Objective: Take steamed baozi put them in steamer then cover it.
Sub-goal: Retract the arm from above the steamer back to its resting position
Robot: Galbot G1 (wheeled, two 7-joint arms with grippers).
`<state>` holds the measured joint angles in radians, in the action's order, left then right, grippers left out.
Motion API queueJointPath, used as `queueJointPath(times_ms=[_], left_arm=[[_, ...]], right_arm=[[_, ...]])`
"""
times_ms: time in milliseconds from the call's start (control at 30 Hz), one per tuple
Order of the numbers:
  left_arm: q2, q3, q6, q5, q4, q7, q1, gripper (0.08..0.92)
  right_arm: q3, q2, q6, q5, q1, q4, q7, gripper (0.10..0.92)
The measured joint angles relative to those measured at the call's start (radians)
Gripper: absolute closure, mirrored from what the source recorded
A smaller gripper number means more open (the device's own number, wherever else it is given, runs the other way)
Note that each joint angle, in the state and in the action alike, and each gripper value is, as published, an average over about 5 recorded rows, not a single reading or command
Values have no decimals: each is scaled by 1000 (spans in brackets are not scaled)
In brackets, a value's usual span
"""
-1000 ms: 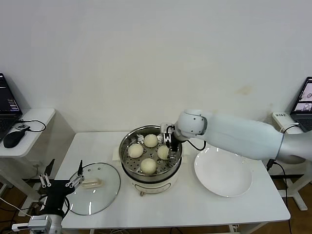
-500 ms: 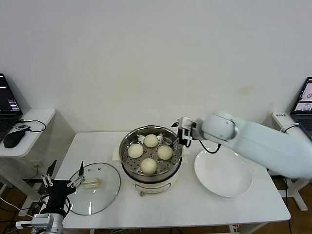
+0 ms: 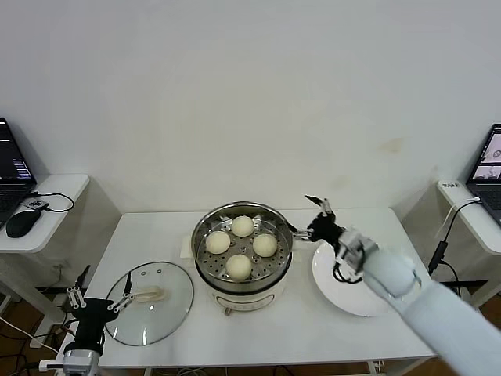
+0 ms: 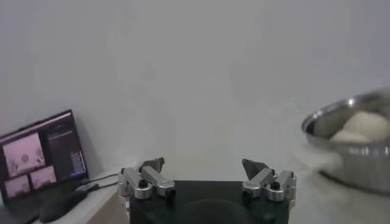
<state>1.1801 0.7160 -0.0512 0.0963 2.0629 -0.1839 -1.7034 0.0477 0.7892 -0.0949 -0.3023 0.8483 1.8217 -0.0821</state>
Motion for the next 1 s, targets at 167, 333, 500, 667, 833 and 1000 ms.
queueJointPath(times_ms=[167,333,500,667,833,1000], left_arm=[[-10,14,-49,198,-69,-14,10,177],[-27,25,-96,438,-140,-22,10,177],[-31,30,-116,662,-185,-17,9,177],[-36,22,-115,815,-214,5,22,177],[-42,2,-102,899,-247,33,45,177],[-41,-20,-94,945,-282,51,72,177]], right_arm=[[252,129,118,58,249,27,19,203],[444,249,179,99,437,57,44,202],[579,333,213,121,578,86,66,203],[659,393,241,143,663,98,92,202],[712,431,255,164,710,111,114,203],[749,455,262,176,745,126,128,203]])
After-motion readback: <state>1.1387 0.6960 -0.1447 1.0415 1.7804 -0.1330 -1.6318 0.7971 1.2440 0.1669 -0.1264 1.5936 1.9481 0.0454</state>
